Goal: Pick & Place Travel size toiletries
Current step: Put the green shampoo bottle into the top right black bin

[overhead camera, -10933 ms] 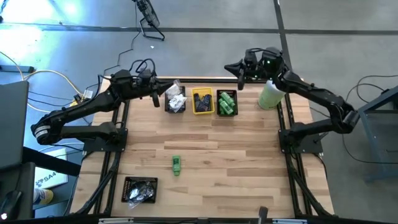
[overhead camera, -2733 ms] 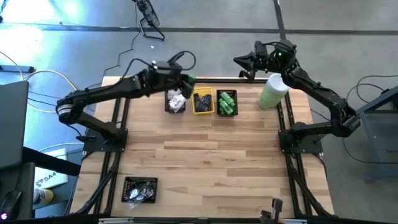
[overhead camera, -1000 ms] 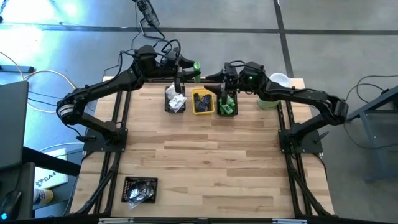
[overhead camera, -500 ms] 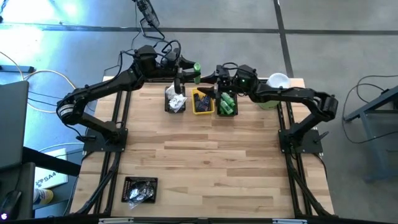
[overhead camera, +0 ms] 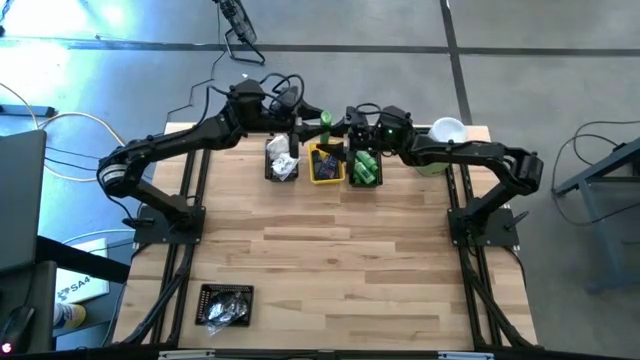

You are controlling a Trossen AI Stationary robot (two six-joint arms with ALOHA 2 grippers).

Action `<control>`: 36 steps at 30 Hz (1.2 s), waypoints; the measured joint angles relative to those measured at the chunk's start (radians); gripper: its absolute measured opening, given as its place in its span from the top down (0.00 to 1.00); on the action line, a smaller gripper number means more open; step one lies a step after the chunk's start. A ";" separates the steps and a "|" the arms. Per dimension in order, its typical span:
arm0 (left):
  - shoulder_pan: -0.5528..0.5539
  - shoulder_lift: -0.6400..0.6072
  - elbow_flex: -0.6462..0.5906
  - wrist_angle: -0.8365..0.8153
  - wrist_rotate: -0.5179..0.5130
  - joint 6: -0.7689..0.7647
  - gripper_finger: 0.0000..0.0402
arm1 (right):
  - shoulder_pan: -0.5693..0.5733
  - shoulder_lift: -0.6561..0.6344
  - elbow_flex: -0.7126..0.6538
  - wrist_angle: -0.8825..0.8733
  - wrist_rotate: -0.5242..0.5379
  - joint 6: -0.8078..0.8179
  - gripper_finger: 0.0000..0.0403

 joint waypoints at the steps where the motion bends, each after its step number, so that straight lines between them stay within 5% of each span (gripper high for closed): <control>1: 0.000 -0.001 0.000 0.002 0.000 -0.001 0.57 | 0.000 0.000 0.000 0.000 -0.001 0.000 0.46; 17: 0.000 -0.001 0.000 0.000 -0.003 -0.005 0.57 | -0.001 0.000 0.000 -0.005 -0.020 -0.025 0.76; 36: 0.000 -0.002 0.000 -0.001 -0.027 -0.006 0.57 | -0.001 0.000 0.000 -0.005 -0.023 -0.026 0.78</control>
